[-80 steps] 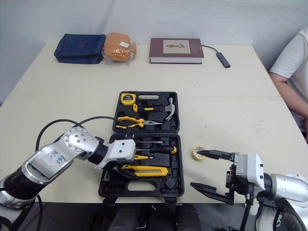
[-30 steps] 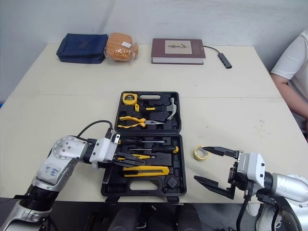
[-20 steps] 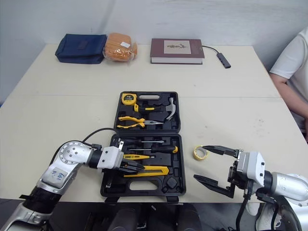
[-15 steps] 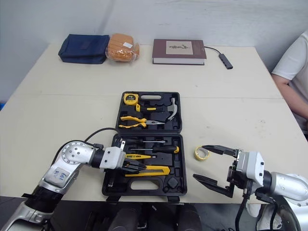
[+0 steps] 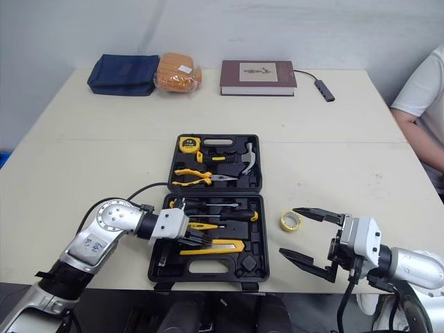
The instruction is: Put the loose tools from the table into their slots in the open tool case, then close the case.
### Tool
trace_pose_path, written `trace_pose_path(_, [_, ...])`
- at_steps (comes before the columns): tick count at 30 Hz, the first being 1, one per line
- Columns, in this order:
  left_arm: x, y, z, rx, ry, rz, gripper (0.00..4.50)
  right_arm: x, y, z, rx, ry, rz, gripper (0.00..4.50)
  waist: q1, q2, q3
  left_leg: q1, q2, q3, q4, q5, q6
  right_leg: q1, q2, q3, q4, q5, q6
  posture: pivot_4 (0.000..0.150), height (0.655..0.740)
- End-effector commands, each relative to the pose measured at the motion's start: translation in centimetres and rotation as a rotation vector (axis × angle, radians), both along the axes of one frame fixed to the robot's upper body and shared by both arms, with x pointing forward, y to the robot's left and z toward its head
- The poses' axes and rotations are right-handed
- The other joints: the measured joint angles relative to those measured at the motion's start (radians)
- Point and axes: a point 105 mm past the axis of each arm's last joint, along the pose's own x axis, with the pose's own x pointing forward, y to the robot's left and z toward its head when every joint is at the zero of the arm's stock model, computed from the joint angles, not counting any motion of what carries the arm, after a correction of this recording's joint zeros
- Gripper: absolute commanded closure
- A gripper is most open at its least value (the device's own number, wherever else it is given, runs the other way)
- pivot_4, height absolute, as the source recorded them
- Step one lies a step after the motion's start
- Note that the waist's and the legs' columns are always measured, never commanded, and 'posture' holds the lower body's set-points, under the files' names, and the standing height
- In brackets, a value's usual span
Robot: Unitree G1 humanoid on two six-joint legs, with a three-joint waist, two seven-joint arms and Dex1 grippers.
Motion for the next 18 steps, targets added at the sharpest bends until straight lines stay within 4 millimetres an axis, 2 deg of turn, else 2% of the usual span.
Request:
trace_pose_path(1, [-0.9, 0.5, -3.0, 0.068, 0.082, 0.014, 4.48, -0.1, -0.2, 0.7, 0.008, -0.037, -0.010, 0.00, -0.001, 0.000, -0.002, 0.000, 0.000, 0.000, 0.000, -0.001, 0.000, 0.000, 0.000, 0.000, 0.000, 0.000, 0.000, 0.150, 0.7400])
trace_pose_path(4, [-0.2, 0.2, -1.4, -0.034, -0.003, 0.010, 4.48, 0.0, -0.8, 0.6, 0.008, -0.037, -0.037, 0.00, -0.001, 0.001, -0.002, 0.000, 0.000, 0.000, 0.000, 0.000, 0.000, 0.000, 0.000, 0.000, 0.000, 0.000, 0.000, 0.150, 0.7400])
trace_pose_path(7, [0.1, 0.3, 1.3, -0.196, -0.020, 0.026, 4.48, -0.1, -2.0, 0.4, 0.006, -0.040, -0.087, 0.00, -0.001, 0.000, -0.002, -0.001, 0.000, 0.000, 0.000, 0.000, 0.001, -0.001, 0.000, 0.000, 0.000, 0.000, 0.000, 0.150, 0.7400])
trace_pose_path(10, [0.4, 1.2, 4.2, -0.342, -0.065, 0.049, 4.48, -0.3, -3.7, 0.0, -0.018, -0.045, -0.145, 0.00, -0.001, -0.002, -0.001, -0.002, 0.000, 0.000, 0.000, 0.000, 0.001, -0.002, 0.000, 0.000, 0.000, 0.000, 0.000, 0.150, 0.7400])
trace_pose_path(11, [1.3, 2.4, 5.6, -0.397, -0.094, 0.138, 4.48, -0.5, -4.9, -0.4, -0.040, -0.043, -0.179, 0.00, -0.002, -0.002, 0.000, -0.003, 0.000, 0.000, 0.000, 0.000, 0.001, -0.003, 0.000, 0.000, 0.000, 0.000, 0.000, 0.150, 0.7400])
trace_pose_path(12, [1.9, 3.4, 6.5, -0.433, -0.111, 0.201, 3.99, -0.8, -5.7, -0.6, -0.056, -0.041, -0.201, 0.00, -0.002, -0.002, 0.000, -0.003, 0.000, 0.000, 0.000, 0.000, 0.001, -0.003, 0.000, 0.000, 0.000, 0.000, 0.000, 0.150, 0.7400])
trace_pose_path(13, [2.3, 4.9, 6.8, -0.422, -0.129, 0.266, 3.75, -0.8, -6.9, -0.6, -0.069, -0.054, -0.245, 0.00, -0.002, -0.002, 0.000, -0.003, 0.000, 0.000, 0.000, 0.000, 0.001, -0.003, 0.000, 0.000, -0.001, 0.000, 0.000, 0.150, 0.7400])
trace_pose_path(18, [3.0, 13.7, 6.1, -0.341, -0.201, 0.602, 1.62, -1.6, -12.7, -1.8, -0.104, -0.071, -0.464, 0.00, -0.012, -0.002, 0.000, -0.002, 0.000, 0.001, -0.001, 0.000, 0.001, -0.003, 0.001, 0.000, -0.001, 0.000, 0.000, 0.150, 0.7400])
